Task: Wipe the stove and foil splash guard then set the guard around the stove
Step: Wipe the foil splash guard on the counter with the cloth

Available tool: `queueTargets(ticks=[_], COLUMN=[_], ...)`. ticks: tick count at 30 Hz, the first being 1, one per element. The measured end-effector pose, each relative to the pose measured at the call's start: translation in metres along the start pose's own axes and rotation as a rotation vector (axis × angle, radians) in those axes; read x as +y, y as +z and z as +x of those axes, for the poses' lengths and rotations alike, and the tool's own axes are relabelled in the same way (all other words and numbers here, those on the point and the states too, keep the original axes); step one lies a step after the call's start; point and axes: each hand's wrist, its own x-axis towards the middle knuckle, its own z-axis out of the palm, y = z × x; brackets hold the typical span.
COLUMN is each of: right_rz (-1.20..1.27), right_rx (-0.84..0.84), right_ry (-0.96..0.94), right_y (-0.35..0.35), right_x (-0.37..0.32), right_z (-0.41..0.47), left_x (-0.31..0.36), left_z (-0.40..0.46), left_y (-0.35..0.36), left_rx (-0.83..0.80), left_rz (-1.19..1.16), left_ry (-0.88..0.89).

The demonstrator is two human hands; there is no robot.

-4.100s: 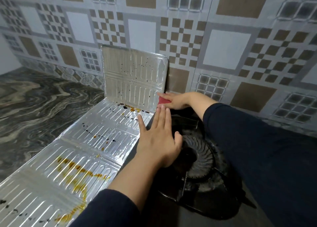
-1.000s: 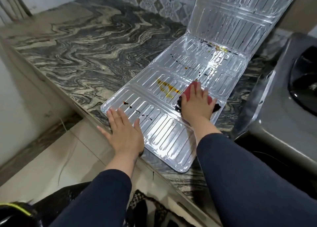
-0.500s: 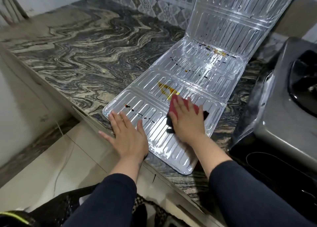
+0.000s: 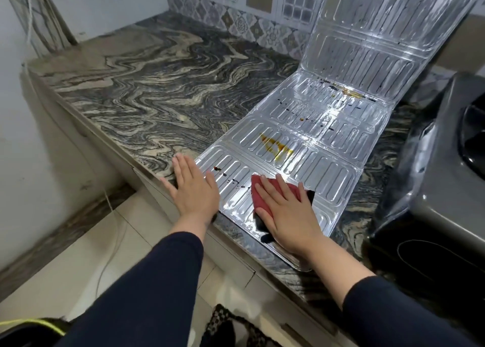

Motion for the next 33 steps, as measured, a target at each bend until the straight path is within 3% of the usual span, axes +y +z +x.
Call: queueTargets(ticks=[3, 8, 11, 19, 23, 26, 31, 33], right_rz=[-0.011, 0.021, 0.034, -0.011, -0.024, 0.016, -0.017, -0.023], right_rx=[-0.012, -0.020, -0.021, 0.035, 0.002, 0.025, -0.005, -0.033], right_ry=[-0.018, -0.223, -0.229, 0.169, 0.259, 0.133, -0.261, -0.308], right_y=[-0.002, 0.003, 0.000, -0.018, -0.022, -0.015, 0.000, -0.002], right_x=[0.002, -0.018, -0.018, 0.068, 0.075, 0.036, -0.042, -0.046], right_z=[0.000, 0.020, 0.049, 0.139, 0.157, 0.136, 0.103, 0.118], left_x=[-0.009, -0.009, -0.013, -0.020, -0.015, -0.014, -0.012, -0.014], left_z=[0.019, 0.018, 0.020, 0.023, 0.021, 0.020, 0.019, 0.018], left_y=[0.005, 0.010, 0.011, 0.021, 0.017, 0.016, 0.015, 0.015], left_rx=[-0.052, -0.016, -0.006, 0.061, 0.054, 0.054, 0.059, 0.058], left_rz=[0.047, 0.070, 0.069, 0.093, 0.089, 0.071, 0.031, 0.028], left_ry=[0.004, 0.012, 0.025, 0.044, 0.032, 0.034, 0.044, 0.046])
